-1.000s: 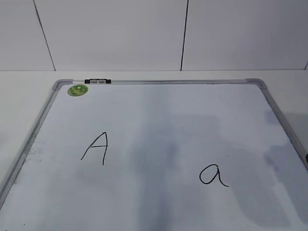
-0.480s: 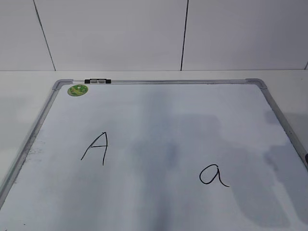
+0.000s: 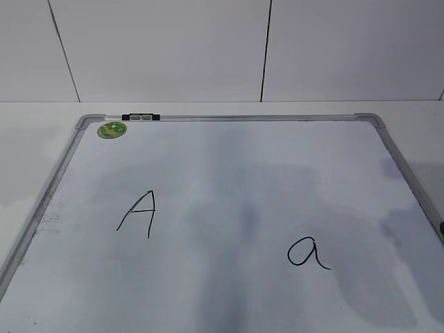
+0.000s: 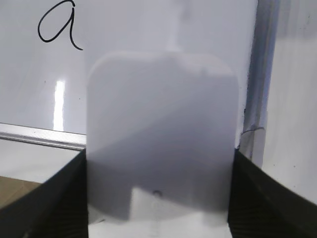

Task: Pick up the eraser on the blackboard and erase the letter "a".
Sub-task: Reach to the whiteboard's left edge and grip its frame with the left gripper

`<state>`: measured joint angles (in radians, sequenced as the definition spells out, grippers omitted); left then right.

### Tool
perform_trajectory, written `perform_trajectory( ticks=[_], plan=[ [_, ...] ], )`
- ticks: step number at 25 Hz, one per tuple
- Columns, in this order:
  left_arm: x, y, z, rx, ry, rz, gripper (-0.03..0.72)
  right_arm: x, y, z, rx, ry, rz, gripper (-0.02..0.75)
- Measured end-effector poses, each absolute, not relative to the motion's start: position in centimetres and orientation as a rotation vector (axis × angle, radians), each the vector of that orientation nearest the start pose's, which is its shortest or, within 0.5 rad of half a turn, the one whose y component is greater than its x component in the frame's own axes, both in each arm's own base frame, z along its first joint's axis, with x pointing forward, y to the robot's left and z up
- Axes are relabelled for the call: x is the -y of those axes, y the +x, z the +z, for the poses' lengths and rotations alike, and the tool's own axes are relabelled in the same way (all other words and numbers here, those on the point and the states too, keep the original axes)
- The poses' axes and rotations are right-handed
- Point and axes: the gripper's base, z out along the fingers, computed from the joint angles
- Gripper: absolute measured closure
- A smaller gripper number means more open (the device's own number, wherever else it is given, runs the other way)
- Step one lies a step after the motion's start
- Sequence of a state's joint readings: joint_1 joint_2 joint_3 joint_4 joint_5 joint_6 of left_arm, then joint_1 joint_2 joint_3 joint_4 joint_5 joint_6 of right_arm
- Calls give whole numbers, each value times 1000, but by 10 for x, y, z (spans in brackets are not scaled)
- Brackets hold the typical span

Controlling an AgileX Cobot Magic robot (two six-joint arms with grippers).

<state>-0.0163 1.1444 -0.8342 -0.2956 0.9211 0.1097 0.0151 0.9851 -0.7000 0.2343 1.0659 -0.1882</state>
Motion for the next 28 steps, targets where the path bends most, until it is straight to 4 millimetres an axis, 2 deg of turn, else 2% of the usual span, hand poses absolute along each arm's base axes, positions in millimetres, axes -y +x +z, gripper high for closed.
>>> perform_trajectory(
  ticks=[9, 14, 21, 28],
  plan=[
    [25, 268, 256, -2801, -1, -336, 185, -21, 154, 267, -2800, -169, 277, 172],
    [25, 297, 237, -2883, 22, -339, 236, -21, 154, 267, -2799, -168, 280, 172],
    [26, 320, 209, -2966, 71, -343, 285, -21, 154, 267, -2799, -168, 280, 172],
    [26, 329, 186, -3002, 79, -337, 353, -21, 154, 267, -2799, -168, 280, 172]
  ],
)
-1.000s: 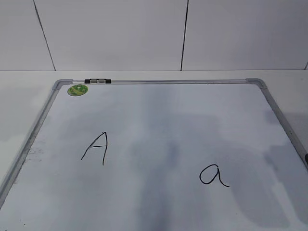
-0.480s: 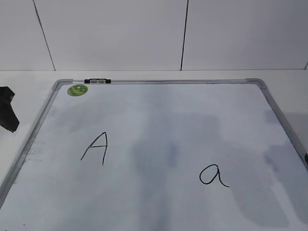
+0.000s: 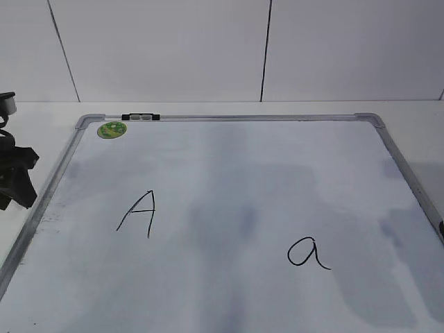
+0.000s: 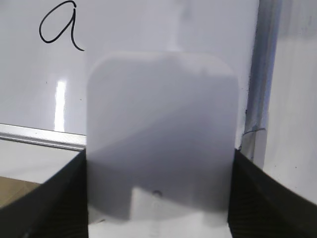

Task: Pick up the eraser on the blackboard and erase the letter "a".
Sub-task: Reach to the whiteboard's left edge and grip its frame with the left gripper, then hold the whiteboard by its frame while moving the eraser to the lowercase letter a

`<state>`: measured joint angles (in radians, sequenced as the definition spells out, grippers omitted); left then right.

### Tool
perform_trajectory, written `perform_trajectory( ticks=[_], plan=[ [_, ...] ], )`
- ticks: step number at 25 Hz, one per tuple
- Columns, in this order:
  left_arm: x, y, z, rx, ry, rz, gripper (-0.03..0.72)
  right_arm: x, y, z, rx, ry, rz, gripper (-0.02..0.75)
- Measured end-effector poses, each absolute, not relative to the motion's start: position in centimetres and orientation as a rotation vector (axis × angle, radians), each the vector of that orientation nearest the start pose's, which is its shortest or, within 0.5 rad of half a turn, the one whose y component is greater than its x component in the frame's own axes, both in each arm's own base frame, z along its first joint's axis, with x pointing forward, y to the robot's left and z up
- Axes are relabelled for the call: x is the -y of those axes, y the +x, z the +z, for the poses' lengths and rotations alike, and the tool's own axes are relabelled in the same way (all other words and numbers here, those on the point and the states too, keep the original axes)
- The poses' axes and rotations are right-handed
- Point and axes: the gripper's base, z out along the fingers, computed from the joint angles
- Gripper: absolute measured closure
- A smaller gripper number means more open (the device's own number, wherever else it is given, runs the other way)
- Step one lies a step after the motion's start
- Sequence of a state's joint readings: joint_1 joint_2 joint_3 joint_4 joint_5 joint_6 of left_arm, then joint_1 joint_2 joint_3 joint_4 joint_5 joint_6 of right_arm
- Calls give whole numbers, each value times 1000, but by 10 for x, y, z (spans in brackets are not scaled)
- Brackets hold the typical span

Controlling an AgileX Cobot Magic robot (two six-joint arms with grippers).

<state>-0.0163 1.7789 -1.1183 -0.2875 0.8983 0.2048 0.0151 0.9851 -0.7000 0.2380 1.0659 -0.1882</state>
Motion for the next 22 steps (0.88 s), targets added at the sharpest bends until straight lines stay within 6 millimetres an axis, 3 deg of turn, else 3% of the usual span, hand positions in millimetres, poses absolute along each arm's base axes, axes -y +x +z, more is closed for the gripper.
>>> perform_trajectory(
  ticks=[13, 22],
  plan=[
    [25, 357, 163, -3000, 76, -324, 403, -21, 154, 267, -2799, -171, 279, 172],
    [26, 357, 162, -3006, 76, -329, 426, -21, 154, 268, -2792, -170, 277, 172]
  ],
)
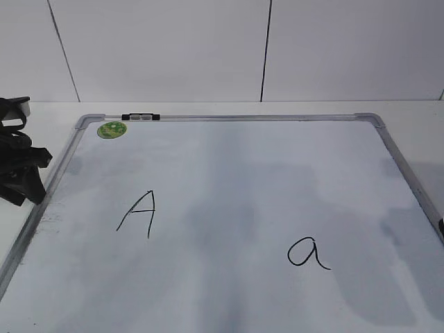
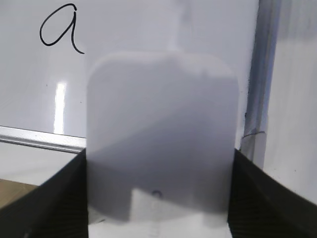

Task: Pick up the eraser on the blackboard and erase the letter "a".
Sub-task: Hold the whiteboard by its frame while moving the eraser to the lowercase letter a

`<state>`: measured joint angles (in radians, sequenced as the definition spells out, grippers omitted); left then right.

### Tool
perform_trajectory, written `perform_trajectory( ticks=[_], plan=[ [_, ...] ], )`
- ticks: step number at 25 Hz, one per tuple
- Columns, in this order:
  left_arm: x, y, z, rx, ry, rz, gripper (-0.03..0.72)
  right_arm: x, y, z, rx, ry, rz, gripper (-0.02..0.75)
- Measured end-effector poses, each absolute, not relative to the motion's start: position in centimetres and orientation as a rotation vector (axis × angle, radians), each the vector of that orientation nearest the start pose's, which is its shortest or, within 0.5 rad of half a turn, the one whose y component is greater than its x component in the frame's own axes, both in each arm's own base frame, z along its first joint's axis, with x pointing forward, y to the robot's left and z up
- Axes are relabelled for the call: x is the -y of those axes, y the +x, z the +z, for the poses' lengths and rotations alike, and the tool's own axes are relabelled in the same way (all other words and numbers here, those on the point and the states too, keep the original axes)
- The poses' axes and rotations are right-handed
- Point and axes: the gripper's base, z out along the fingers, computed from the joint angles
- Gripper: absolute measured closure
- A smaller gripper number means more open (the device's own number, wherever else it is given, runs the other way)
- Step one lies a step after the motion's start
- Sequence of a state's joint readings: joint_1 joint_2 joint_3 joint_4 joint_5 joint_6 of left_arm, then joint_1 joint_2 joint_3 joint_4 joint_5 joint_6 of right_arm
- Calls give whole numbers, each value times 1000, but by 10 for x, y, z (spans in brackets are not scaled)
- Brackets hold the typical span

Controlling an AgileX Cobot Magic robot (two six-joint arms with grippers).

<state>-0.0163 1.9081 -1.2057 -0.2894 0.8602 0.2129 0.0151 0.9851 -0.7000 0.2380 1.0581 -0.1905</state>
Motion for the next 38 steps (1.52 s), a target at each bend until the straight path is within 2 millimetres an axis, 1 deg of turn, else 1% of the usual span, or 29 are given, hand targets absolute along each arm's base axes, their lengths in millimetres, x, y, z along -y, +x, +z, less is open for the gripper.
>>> perform_trajectory(
  ticks=[13, 16, 19, 22, 25, 32, 34, 38],
  plan=[
    [26, 358, 161, -3005, 69, -336, 426, -21, 155, 268, -2785, -170, 275, 172],
    [26, 358, 159, -3011, 63, -341, 426, -21, 155, 268, -2785, -170, 275, 172],
    [26, 358, 151, -3032, 58, -347, 426, -21, 155, 268, -2785, -170, 275, 172],
    [27, 359, 150, -3038, 56, -351, 433, -21, 155, 268, -2785, -170, 275, 172],
    [27, 360, 149, -3041, 53, -361, 471, -21, 155, 268, -2784, -170, 275, 172],
    [28, 360, 148, -3050, 43, -380, 627, -21, 156, 268, -2777, -168, 273, 172],
    [28, 360, 148, -3050, 40, -380, 645, -21, 156, 268, -2773, -167, 272, 172],
    [28, 360, 148, -3050, 35, -383, 650, -22, 159, 269, -2742, -145, 291, 172]
  ],
)
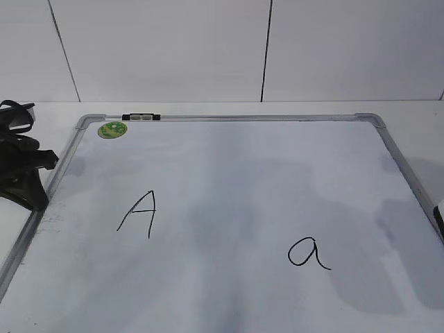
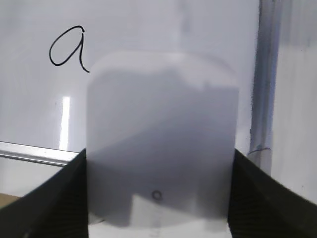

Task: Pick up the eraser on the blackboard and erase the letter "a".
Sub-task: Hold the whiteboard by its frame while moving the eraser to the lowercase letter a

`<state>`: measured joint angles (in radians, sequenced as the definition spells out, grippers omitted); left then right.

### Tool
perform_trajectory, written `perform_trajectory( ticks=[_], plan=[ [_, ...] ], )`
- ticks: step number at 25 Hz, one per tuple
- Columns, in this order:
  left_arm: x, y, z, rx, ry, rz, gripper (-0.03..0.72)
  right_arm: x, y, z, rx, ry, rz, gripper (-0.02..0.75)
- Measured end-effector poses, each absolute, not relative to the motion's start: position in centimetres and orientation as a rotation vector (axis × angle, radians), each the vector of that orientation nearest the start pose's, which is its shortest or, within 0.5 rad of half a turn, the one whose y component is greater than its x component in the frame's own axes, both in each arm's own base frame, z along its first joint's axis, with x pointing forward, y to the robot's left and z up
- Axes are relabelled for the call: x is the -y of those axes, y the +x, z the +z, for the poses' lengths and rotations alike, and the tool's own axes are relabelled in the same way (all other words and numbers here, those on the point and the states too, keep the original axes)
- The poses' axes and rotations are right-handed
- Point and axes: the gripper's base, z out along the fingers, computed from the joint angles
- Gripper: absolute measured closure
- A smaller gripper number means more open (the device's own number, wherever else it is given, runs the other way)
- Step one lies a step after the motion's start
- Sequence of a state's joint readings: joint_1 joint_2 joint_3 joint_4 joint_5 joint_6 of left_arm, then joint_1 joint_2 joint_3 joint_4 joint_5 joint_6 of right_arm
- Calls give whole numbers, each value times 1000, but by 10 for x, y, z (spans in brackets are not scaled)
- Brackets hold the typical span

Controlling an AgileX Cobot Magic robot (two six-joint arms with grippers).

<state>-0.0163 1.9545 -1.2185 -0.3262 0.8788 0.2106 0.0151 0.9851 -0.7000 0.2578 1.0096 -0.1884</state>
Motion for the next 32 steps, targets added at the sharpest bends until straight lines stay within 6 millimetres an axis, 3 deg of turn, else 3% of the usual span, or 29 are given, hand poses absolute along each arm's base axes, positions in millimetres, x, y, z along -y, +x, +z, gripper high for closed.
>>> perform_trajectory(
  ticks=[8, 18, 25, 32],
  plan=[
    [28, 360, 148, -3052, 35, -384, 650, -23, 160, 268, -2748, -148, 312, 172],
    [29, 360, 148, -3051, 34, -386, 629, -27, 187, 252, -2847, -194, 289, 172],
    [29, 360, 149, -3051, 34, -386, 649, -57, 217, 249, -2867, -334, 185, 172],
    [29, 360, 149, -3051, 34, -386, 650, -95, 240, 231, -2866, -471, 174, 172]
  ],
)
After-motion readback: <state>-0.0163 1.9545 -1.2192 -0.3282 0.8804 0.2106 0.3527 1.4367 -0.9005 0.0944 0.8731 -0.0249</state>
